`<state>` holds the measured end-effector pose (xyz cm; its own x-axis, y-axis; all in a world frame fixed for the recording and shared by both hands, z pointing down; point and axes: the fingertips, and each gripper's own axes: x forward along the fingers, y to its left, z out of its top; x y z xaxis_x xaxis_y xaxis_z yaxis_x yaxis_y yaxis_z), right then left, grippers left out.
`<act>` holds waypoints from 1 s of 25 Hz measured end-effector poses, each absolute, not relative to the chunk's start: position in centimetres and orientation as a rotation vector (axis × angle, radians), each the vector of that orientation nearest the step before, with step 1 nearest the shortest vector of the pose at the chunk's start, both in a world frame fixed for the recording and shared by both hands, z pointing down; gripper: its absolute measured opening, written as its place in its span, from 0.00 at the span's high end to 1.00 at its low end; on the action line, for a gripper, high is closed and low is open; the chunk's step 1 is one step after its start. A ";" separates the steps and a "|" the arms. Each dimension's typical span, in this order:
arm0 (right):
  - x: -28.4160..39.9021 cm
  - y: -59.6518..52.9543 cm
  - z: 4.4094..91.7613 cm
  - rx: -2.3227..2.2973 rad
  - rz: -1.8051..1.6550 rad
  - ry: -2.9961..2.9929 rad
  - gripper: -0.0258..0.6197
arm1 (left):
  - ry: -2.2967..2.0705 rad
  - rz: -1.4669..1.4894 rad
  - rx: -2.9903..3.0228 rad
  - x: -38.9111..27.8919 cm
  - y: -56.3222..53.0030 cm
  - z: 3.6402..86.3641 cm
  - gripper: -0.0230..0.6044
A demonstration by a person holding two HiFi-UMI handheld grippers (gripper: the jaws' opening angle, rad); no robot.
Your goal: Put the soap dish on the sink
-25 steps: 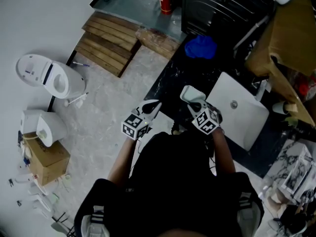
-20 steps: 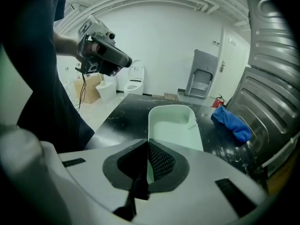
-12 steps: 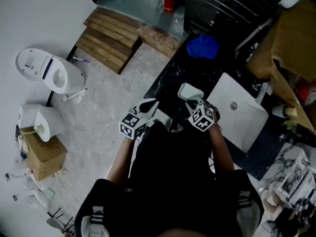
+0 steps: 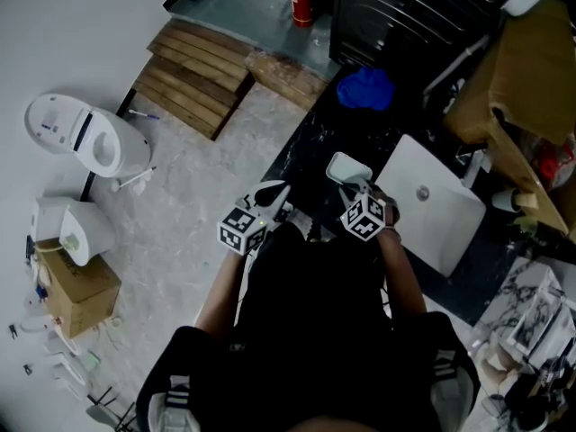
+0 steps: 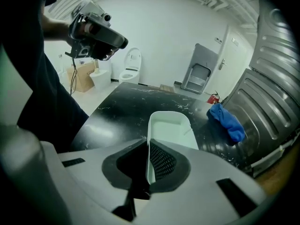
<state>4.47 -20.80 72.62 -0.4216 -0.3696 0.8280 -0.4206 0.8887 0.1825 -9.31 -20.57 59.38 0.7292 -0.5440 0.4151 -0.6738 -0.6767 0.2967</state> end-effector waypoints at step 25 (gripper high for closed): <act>5.0 -22.2 69.4 0.828 0.111 -2.035 0.91 | -0.674 0.436 2.605 -7.9 -24.5 58.5 0.96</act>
<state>4.98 -22.15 69.41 -0.3632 -0.5126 0.7780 -0.5940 0.7707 0.2305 -7.86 -24.50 58.47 0.8339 -0.3881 0.3924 -0.5172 -0.7976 0.3104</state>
